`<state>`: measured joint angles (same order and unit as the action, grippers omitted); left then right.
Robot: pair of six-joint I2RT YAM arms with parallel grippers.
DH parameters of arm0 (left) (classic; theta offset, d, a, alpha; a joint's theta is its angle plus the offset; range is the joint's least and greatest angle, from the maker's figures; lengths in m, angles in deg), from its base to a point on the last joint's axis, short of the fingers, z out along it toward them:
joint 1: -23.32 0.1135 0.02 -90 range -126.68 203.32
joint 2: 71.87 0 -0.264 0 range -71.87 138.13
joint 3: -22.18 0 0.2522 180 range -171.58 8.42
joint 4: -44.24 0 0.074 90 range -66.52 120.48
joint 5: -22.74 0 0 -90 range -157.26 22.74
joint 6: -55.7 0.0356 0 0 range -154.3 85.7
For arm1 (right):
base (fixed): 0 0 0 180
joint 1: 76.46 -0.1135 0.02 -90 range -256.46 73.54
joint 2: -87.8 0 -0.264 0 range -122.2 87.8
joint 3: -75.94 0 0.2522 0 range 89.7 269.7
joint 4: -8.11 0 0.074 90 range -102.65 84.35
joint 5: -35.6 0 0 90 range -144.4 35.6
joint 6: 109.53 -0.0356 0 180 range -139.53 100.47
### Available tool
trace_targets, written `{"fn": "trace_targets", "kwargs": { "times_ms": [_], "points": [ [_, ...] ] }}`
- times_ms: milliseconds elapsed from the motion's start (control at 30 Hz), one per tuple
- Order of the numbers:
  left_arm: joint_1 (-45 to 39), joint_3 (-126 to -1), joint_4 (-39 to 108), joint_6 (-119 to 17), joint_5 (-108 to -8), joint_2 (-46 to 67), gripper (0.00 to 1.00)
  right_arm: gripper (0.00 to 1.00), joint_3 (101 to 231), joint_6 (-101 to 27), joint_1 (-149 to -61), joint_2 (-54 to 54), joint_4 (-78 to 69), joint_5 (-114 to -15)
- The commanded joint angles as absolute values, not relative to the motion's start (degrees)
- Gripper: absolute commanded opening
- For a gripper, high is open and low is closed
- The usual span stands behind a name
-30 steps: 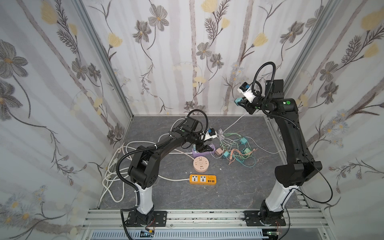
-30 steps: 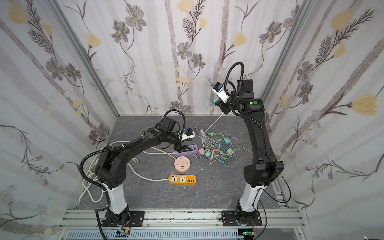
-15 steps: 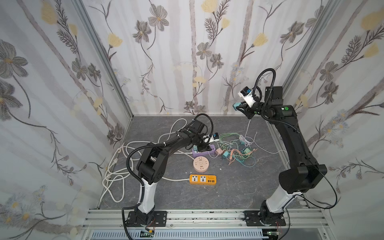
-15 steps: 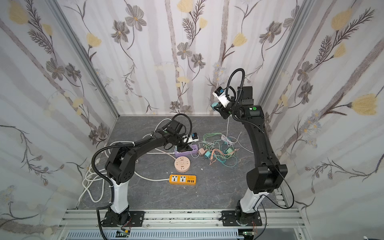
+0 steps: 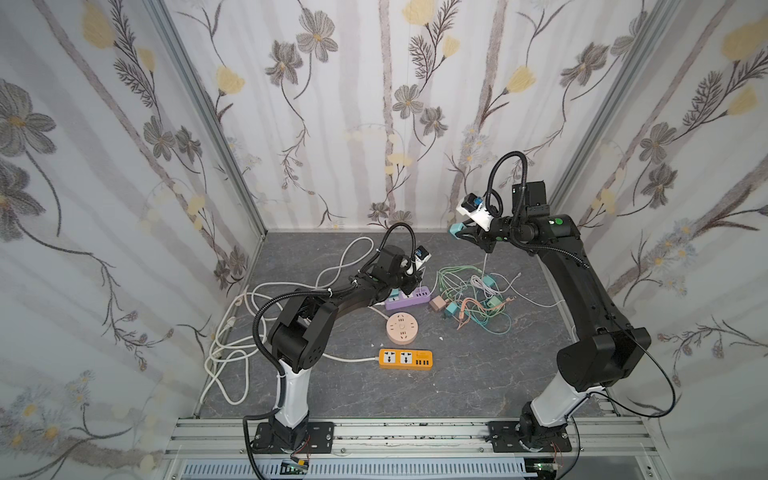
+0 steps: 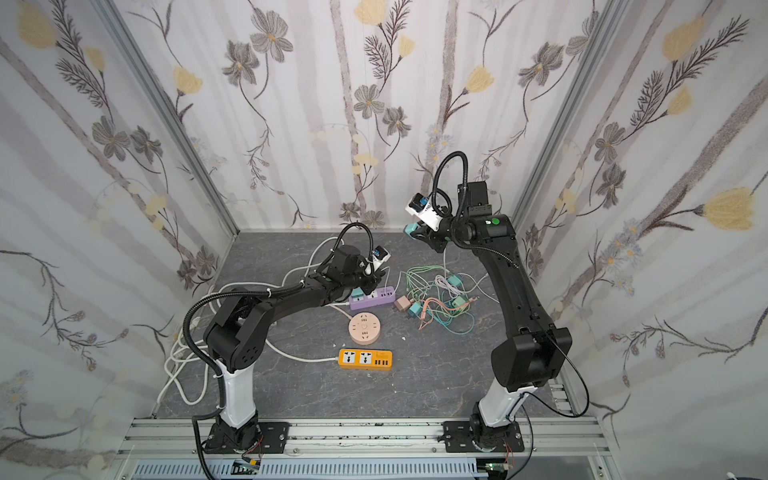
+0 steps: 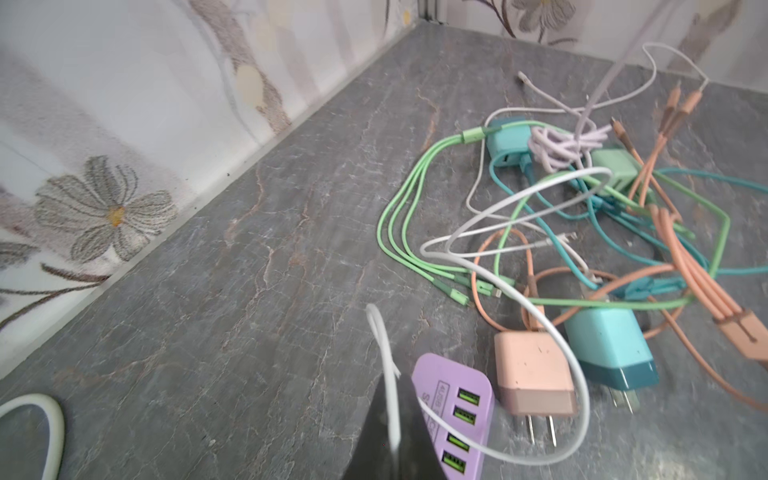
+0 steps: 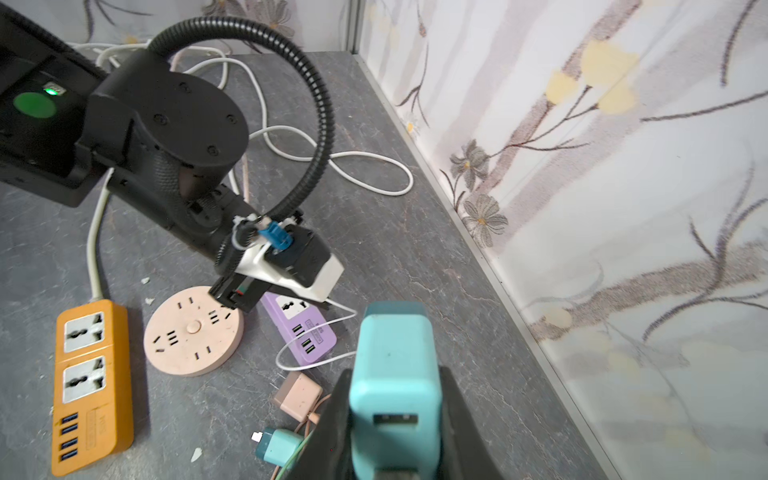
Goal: Insert the plug
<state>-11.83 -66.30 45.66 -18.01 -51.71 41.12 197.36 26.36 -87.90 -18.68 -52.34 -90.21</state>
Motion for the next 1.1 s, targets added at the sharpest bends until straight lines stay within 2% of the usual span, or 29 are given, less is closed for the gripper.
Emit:
{"fn": "trace_targets", "kwargs": {
  "times_ms": [0,33,100,267,333,467,633,800,1067],
  "points": [
    [-11.9,-64.2,57.1,-28.2,-53.2,40.1,0.11,0.00,197.4,32.7,-89.2,-20.1,-57.7,-91.4],
    [-11.9,-63.7,57.6,-28.6,-53.1,39.8,0.16,0.00,197.3,33.0,-89.4,-20.3,-58.2,-91.0],
    [-12.0,-62.7,58.4,-29.0,-53.2,38.9,0.35,0.00,197.0,33.1,-89.6,-20.7,-59.3,-90.7],
    [-11.9,-60.4,59.7,-26.9,-50.8,35.6,0.68,0.00,195.0,32.7,-89.4,-19.6,-58.8,-89.5],
    [-12.0,-62.1,54.9,-24.3,-47.8,35.1,0.75,0.00,194.1,32.1,-88.9,-18.8,-58.2,-88.5],
    [-12.6,-75.2,30.4,-19.6,-42.8,38.5,0.77,0.00,190.5,29.1,-86.7,-15.8,-54.5,-88.3],
    [-15.8,-93.1,7.1,-20.3,-48.6,46.5,0.76,0.00,180.9,23.8,-84.6,-9.9,-44.7,-87.7],
    [-18.9,-106.2,-5.3,-28.3,-55.2,53.4,0.72,0.00,173.2,19.0,-82.7,-5.6,-36.9,-86.1],
    [-21.6,-114.1,-12.4,-34.1,-68.1,60.1,0.68,0.00,170.8,18.3,-81.8,-4.6,-35.2,-86.4]
  ]
}}
